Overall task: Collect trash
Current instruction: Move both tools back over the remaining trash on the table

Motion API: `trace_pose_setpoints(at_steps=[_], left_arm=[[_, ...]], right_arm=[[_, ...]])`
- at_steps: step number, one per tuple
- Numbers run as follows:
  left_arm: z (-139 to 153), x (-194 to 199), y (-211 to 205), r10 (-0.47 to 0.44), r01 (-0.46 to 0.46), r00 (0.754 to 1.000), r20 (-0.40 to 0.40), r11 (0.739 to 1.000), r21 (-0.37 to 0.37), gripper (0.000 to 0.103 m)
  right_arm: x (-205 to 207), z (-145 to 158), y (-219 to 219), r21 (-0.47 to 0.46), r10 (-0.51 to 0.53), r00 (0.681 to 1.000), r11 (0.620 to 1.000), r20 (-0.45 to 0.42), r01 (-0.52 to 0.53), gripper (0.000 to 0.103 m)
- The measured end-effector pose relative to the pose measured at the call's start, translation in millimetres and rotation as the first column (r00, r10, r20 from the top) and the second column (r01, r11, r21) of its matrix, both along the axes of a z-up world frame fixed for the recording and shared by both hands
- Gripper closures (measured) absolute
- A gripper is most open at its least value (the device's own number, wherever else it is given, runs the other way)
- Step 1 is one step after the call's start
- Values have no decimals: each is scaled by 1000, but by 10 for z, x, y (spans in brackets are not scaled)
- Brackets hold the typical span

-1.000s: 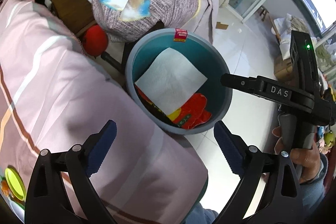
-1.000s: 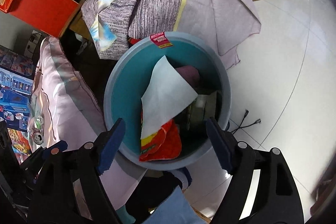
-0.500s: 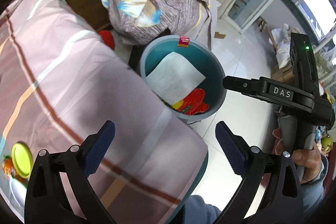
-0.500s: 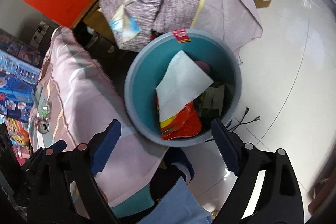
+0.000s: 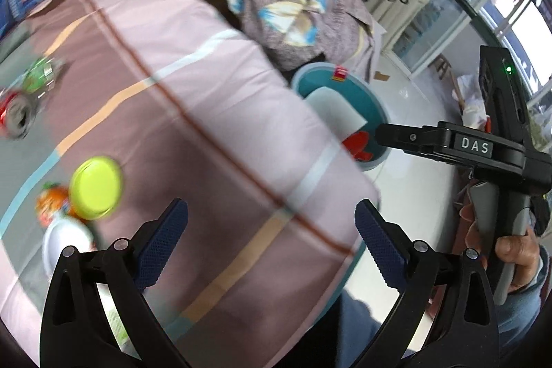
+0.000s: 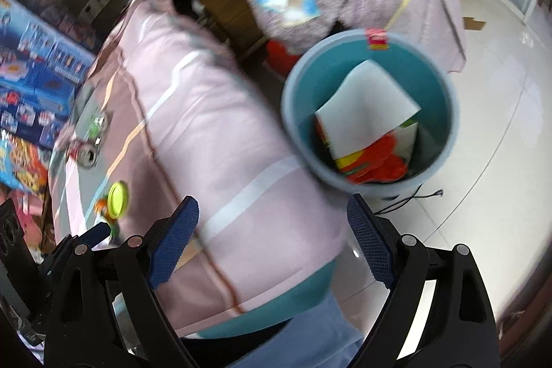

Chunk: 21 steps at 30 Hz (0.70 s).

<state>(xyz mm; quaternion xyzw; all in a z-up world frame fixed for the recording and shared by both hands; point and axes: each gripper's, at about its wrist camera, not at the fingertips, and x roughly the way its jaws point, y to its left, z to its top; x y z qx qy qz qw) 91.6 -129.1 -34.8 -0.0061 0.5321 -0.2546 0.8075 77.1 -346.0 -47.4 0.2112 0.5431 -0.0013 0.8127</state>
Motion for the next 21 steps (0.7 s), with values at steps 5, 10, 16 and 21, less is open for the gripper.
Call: trace_pose_setpoints(at_steps=[5,10,16,21], left_arm=[[-38,-179,566,71,-71,997,7,997,18,5],[-82,-374,1054,137,-138,990,18,990,42,5],[-237,-507,1421,198,-198,980,-9,979,56,5],[-334,-531,1467,183,-182,983,-19,981,65,6]], right_arm=[[-29,-18,503,3,84,996,996,-24,-84,19],[-76,-35,957,-2,164,986,986,-24,-164,19],[-135,-138,1344,-6,243,968,970,-60,-244,19],[-169,-161,1426,-15,260,963,965,-68,-261,19]])
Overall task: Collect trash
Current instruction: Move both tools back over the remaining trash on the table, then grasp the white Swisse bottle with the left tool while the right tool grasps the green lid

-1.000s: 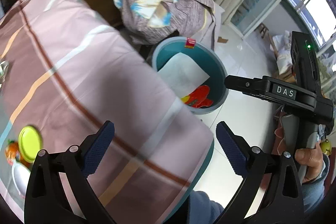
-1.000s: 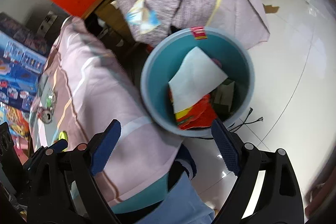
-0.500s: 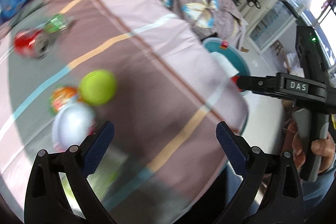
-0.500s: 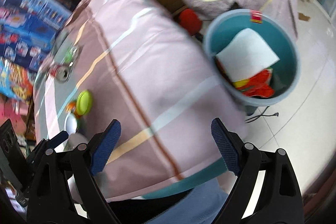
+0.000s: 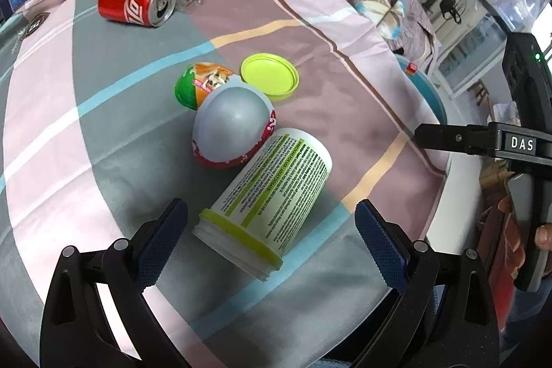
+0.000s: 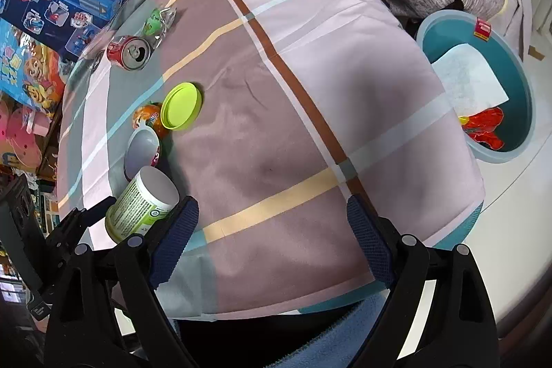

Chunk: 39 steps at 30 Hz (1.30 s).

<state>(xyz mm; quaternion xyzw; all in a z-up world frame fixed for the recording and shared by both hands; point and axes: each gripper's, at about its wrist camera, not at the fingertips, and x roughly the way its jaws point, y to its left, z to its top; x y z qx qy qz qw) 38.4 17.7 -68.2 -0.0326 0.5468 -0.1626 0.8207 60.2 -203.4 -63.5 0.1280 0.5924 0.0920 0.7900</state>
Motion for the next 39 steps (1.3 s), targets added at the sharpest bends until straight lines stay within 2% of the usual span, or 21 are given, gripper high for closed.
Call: trace_pose_setpoints(at_steps=[4,5,7,8,9,18,21,26,30,34,39], left_arm=[[-64,21,-59,-17,17,1000,-9,1000,16,6],[-70,14,-75,-22,22,1000,-5,999,24,10],[-63,4,-117,-40,40,999,8,998,47,23],[-67,0,-134,-54,53,999,6,997,52,35],[-70,-1,-142,-63,63,998,2,997,43,38],[-201,29,-271,-73,74,997,-18,994,82,39],[-159,15,-252,-66,66,998,2,996,51,44],[82,17,-43,-9,9,998,57,1000,3,46],[276,82,266,68,-65,992,108,998,-27,52],[311,182,545,129,-124,986,104,991,-51,52],[176,203,598,106,-103,992,62,994,-49,49]], right_arm=[[4,-12,-57,5,-13,1000,1000,-3,13,19],[8,-19,-86,9,-19,1000,1000,-5,19,19],[18,-33,-125,15,-30,1000,999,-7,30,19],[27,-46,-151,18,-34,999,999,-11,34,19],[31,-59,-164,22,-37,999,999,-13,37,19],[47,-139,-144,35,-28,999,999,-29,29,19],[79,-143,-88,31,-14,999,999,-30,14,19],[200,-111,89,25,26,1000,999,-7,-26,19],[366,-117,302,13,65,998,998,8,-65,19],[549,-152,545,14,97,995,995,9,-97,19],[632,-160,700,28,110,994,994,6,-110,19]])
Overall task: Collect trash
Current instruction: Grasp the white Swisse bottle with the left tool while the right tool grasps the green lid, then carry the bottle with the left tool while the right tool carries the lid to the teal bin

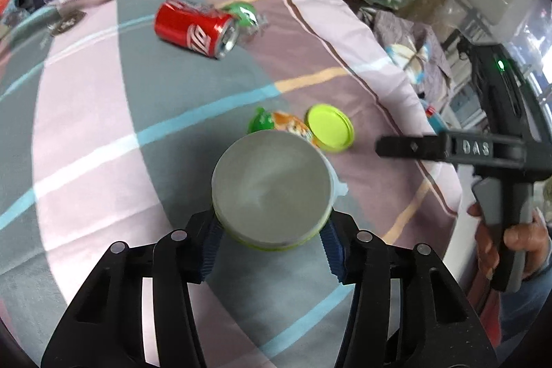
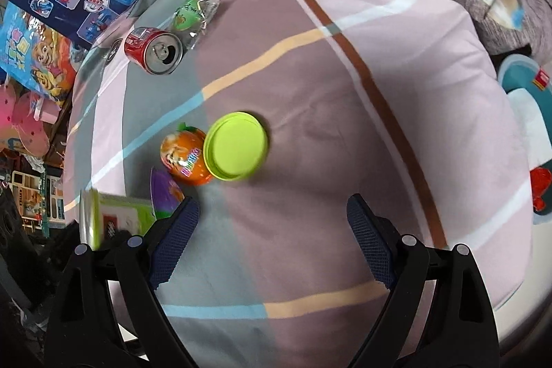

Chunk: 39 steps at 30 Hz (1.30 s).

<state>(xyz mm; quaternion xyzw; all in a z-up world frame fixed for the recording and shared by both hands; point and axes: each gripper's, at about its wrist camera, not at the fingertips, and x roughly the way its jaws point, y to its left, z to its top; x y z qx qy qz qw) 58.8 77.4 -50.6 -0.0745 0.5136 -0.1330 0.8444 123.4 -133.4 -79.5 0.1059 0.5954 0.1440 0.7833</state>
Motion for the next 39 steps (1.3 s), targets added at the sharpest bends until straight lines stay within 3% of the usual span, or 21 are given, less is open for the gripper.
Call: trace_pose_setpoints(at_steps=[5,8,16,20,25,27,29,33,39], left_arm=[[-80,85,20,27,-27,1000,12,1000,6,42],[-99,179,54,53,-52,998,38,999,-9,52],[-76,455,382,95,-95,995,25,995,-37,52],[-130,514,433,104,-103,994,20,994,-38,51],[-327,598,459,125,-126,992,-23,990,-60,48],[-341,620,445,129,-130,992,-13,990,-52,48],[-343,638,444,134,-134,991,-10,990,-46,49],[-258,617,423,148,-148,989,11,989,-8,52],[29,623,258,117,-117,993,35,993,-7,52]], right_arm=[[46,20,118,-20,20,1000,1000,16,-19,19],[85,14,157,-31,14,1000,999,21,-13,19],[160,-120,429,-122,74,997,990,28,-70,19],[226,-177,543,-177,90,995,981,39,-81,34],[297,-203,683,-234,119,991,967,59,-102,38],[305,-200,741,-260,145,986,958,82,-119,48],[297,-198,778,-277,164,982,952,98,-131,49],[316,-151,624,-210,131,986,972,100,-107,50],[338,94,129,-90,38,991,996,128,-26,50]])
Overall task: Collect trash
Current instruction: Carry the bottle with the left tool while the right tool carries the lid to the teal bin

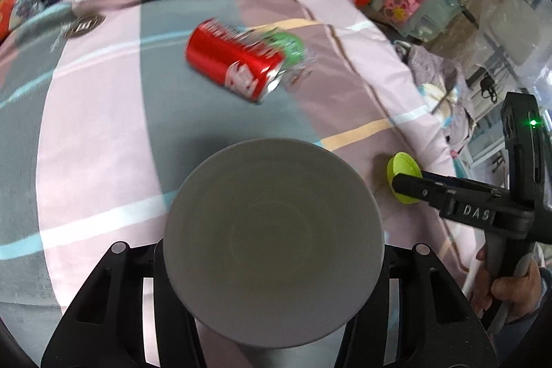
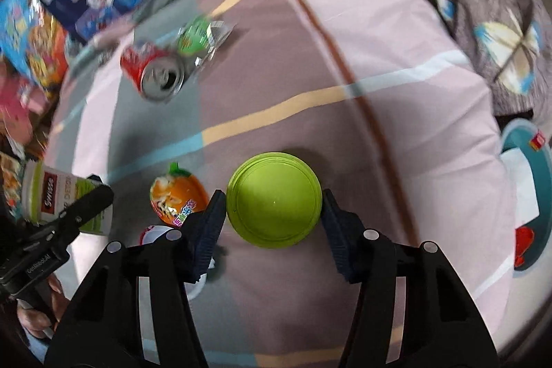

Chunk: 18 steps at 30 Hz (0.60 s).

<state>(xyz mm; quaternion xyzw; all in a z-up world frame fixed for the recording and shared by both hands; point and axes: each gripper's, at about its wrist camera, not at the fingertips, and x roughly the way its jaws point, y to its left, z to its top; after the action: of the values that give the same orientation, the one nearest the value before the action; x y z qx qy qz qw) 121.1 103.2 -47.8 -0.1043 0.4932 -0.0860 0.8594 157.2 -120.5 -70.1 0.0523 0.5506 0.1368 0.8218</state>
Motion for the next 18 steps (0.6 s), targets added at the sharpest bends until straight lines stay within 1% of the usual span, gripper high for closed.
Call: trace_pose_setpoints(at_steps=[4,5,10,13,18], left_arm=[[187,9,-312,-55,55,998,23,998,19,52],[241,18,-445,-78,77,997,28,997,28,52],[341,71,-985,-168,166,986,22,985,52,52],[374,101,-1394,-235,233,972,16,970,67,52],[355,145,-2058,-336,335,942,-8,939,81,52]], right_arm=[[-68,153,-359,58,-46,999,997,28,44,50],[-77,192,-474,75,-62,997,995,35,59,50],[-174,319,-1052,136,-147,987,981,63,137,50],[-243,341,-1355,155,-193,978,971,72,181,50],[-454,369,-1998,196,-288,954,944,86,267,50]])
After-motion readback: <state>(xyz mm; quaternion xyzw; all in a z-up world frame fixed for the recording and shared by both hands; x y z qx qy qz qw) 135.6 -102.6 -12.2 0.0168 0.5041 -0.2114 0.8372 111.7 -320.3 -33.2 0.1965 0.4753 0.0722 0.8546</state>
